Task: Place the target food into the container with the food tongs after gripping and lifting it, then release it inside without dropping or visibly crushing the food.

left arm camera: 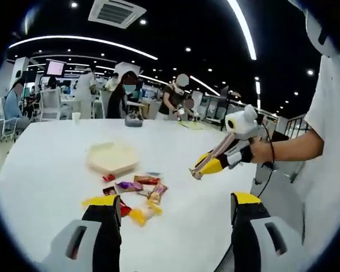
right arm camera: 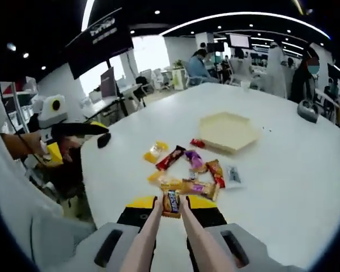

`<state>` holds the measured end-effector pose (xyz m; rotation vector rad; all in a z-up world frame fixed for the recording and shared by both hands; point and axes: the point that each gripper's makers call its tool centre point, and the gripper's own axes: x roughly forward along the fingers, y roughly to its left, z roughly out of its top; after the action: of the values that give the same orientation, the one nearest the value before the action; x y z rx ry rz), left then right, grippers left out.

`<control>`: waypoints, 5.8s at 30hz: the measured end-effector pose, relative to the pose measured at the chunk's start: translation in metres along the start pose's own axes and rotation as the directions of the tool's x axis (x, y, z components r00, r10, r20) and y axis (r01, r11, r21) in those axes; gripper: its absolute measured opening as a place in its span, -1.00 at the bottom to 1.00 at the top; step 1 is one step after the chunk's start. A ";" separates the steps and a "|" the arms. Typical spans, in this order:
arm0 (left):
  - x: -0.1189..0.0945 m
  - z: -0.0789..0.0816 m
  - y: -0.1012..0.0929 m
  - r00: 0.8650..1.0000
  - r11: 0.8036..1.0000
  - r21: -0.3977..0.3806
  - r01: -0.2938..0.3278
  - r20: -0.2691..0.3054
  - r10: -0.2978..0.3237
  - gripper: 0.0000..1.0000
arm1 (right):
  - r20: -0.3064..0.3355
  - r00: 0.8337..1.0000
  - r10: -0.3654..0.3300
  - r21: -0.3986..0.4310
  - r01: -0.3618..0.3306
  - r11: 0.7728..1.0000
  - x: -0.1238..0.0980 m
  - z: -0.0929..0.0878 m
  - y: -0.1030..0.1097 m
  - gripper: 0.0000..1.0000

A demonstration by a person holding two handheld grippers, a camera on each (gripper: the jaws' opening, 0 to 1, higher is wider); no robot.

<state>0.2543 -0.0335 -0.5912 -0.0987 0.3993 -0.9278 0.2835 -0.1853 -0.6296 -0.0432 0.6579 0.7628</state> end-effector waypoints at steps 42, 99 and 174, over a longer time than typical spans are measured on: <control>-0.016 0.026 0.033 0.990 0.984 0.115 0.138 -0.031 -0.135 0.78 | 0.257 0.917 -0.306 0.132 0.281 0.951 -0.028 0.091 0.007 -0.63; -0.072 -0.008 0.115 0.970 0.973 0.013 -0.229 -0.075 0.230 0.99 | 0.023 0.979 -0.202 -0.014 0.202 0.979 0.206 0.151 -0.134 -0.58; -0.050 0.030 -0.029 0.969 0.967 0.077 -0.243 -0.030 0.245 0.99 | 0.261 0.944 -0.204 0.005 0.210 0.978 -0.084 0.064 0.012 -0.49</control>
<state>0.2174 -0.0134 -0.5412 0.0352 0.4044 -0.7005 0.2653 -0.2122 -0.5286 -0.0318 0.3859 0.5604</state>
